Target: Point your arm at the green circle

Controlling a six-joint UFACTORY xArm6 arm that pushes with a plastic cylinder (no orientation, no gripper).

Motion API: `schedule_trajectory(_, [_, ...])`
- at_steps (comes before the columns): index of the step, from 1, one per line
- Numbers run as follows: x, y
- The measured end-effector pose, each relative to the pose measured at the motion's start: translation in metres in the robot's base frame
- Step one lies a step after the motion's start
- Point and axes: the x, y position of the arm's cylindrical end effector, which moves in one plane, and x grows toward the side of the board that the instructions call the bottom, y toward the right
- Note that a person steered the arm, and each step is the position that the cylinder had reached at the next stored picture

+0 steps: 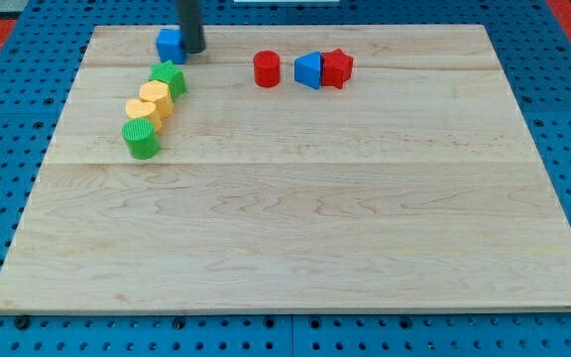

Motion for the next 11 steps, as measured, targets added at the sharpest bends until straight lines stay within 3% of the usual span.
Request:
schedule_trajectory(2, [0.0,-0.053])
schedule_trajectory(6, [0.006,-0.051])
schedule_trajectory(8, [0.05,-0.056])
schedule_trajectory(9, [0.126,-0.077])
schedule_trajectory(10, [0.185,-0.055])
schedule_trajectory(11, [0.184,-0.005])
